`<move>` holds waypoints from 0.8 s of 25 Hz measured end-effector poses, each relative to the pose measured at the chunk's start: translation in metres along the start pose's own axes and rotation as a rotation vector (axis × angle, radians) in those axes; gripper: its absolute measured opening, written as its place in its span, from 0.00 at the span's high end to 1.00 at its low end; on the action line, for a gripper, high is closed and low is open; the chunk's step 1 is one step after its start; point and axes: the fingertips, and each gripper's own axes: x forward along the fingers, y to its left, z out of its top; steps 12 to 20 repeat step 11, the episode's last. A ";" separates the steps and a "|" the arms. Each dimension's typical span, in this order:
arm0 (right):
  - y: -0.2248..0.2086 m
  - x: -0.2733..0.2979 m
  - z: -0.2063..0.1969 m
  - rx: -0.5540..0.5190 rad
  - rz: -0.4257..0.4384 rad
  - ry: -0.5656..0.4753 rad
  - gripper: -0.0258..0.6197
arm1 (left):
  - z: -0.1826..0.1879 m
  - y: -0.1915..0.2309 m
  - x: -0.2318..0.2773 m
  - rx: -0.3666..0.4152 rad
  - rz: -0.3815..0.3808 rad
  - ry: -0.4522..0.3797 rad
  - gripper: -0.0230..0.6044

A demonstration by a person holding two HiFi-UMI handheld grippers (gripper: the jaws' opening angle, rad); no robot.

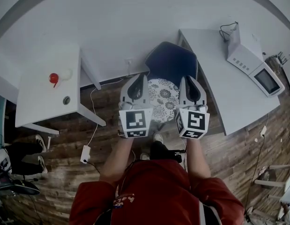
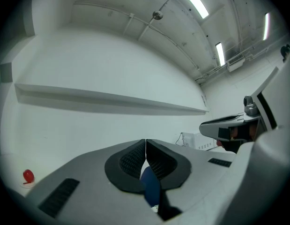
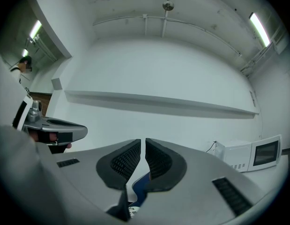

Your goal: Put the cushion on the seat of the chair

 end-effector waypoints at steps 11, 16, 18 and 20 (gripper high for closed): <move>-0.013 -0.001 -0.001 0.042 -0.027 -0.005 0.88 | 0.010 -0.016 0.006 0.007 -0.017 -0.014 0.92; -0.013 -0.001 -0.001 0.042 -0.027 -0.005 0.88 | 0.010 -0.016 0.006 0.007 -0.017 -0.014 0.92; -0.013 -0.001 -0.001 0.042 -0.027 -0.005 0.88 | 0.010 -0.016 0.006 0.007 -0.017 -0.014 0.92; -0.013 -0.001 -0.001 0.042 -0.027 -0.005 0.88 | 0.010 -0.016 0.006 0.007 -0.017 -0.014 0.92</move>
